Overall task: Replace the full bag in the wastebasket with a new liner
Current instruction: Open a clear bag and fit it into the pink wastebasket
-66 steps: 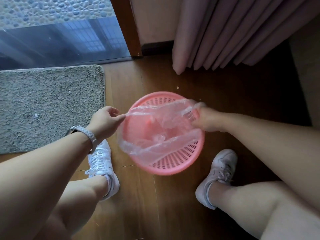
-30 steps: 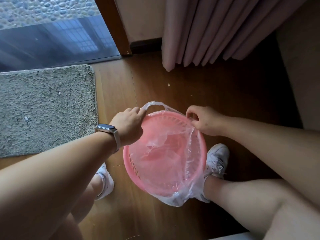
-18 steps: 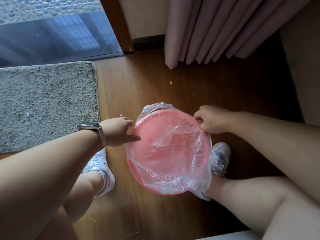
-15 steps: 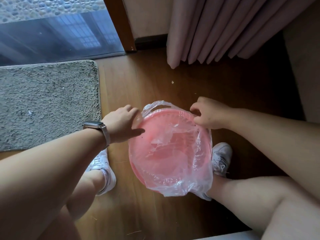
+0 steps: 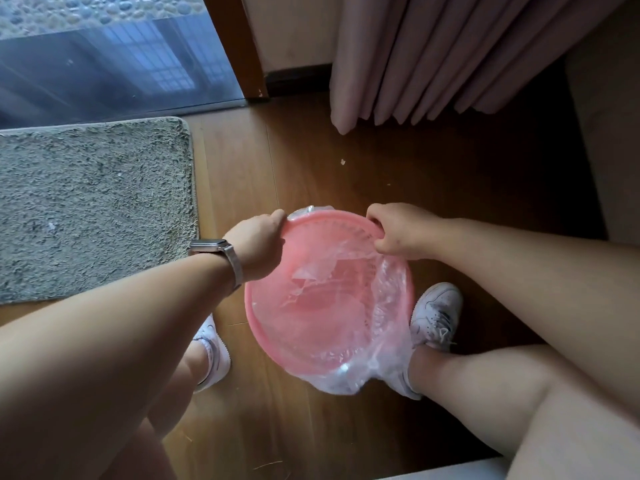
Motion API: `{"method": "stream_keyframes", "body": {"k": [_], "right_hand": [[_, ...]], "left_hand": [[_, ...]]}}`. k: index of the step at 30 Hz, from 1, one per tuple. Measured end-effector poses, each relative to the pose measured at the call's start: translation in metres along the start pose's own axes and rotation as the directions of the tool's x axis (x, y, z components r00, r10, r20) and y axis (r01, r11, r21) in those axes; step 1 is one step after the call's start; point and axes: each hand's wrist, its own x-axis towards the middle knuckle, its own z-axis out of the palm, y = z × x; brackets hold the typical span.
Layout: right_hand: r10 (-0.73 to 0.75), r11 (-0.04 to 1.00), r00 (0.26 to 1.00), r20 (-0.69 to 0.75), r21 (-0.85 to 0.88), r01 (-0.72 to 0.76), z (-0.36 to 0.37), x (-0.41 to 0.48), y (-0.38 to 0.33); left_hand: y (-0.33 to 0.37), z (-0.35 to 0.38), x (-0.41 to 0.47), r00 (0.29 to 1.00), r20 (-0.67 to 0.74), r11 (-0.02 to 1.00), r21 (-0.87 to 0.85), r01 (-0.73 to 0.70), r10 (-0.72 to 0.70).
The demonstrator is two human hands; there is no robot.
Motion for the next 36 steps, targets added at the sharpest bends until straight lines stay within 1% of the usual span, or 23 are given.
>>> {"method": "stream_keyframes", "body": {"k": [4,7,9,12,14,15,17,19,20,22,24,27,29,32,34,36], "right_hand": [[0.025,0.997,0.994,-0.105,0.079,-0.016,-0.003,0.001,0.008],[0.046,0.989,0.99,-0.137,0.145,-0.026,-0.004,0.001,0.01],[0.059,0.98,0.988,-0.141,0.198,-0.03,-0.005,0.001,0.01],[0.054,0.948,0.983,-0.175,0.318,0.004,-0.004,0.002,0.01],[0.051,0.932,0.978,-0.201,0.362,0.025,-0.005,0.002,0.009],[0.049,0.928,0.977,-0.206,0.371,0.031,-0.005,0.002,0.008],[0.049,0.921,0.977,-0.209,0.387,0.037,-0.005,0.003,0.008],[0.061,0.909,0.977,-0.207,0.415,0.031,-0.007,0.005,0.008],[0.071,0.907,0.976,-0.207,0.421,0.023,-0.008,0.006,0.007],[0.098,0.899,0.973,-0.208,0.439,0.003,-0.01,0.008,0.007],[0.124,0.883,0.972,-0.201,0.469,-0.015,-0.011,0.011,0.009],[0.128,0.897,0.966,-0.222,0.441,-0.018,-0.009,0.014,0.01],[0.131,0.913,0.959,-0.25,0.407,-0.019,-0.007,0.015,0.01],[0.145,0.913,0.957,-0.251,0.407,-0.032,-0.006,0.016,0.009],[0.15,0.908,0.953,-0.264,0.418,-0.027,-0.01,0.02,0.007],[0.119,0.915,0.949,-0.294,0.403,0.01,-0.019,0.027,0.005]], "left_hand": [[-0.015,-0.007,-0.001,0.991,-0.085,0.994,-0.035,0.101,-0.104],[-0.02,-0.007,-0.005,0.977,-0.111,0.981,-0.091,0.174,-0.184],[-0.022,-0.007,-0.006,0.958,-0.099,0.96,-0.117,0.256,-0.268],[-0.028,-0.008,-0.006,0.925,-0.011,0.917,-0.133,0.375,-0.38],[-0.03,-0.011,-0.006,0.914,0.026,0.905,-0.131,0.404,-0.404],[-0.03,-0.013,-0.006,0.919,0.009,0.911,-0.13,0.392,-0.394],[-0.024,-0.018,-0.001,0.943,-0.085,0.944,-0.105,0.312,-0.321],[-0.011,-0.026,0.011,0.964,-0.195,0.983,-0.082,0.167,-0.18],[-0.004,-0.03,0.02,0.97,-0.225,0.995,-0.065,0.081,-0.093],[0.011,-0.035,0.042,0.97,-0.226,0.996,0.028,-0.081,0.085],[0.024,-0.037,0.064,0.957,-0.197,0.975,0.11,-0.194,0.213],[0.037,-0.035,0.082,0.943,-0.163,0.954,0.116,-0.275,0.291],[0.038,-0.033,0.086,0.929,-0.16,0.942,0.087,-0.323,0.333],[0.031,-0.03,0.091,0.91,-0.155,0.922,0.024,-0.385,0.384],[0.023,-0.03,0.096,0.898,-0.156,0.911,0.025,-0.412,0.411],[0.012,-0.032,0.101,0.896,-0.194,0.915,0.012,-0.404,0.399]]}}
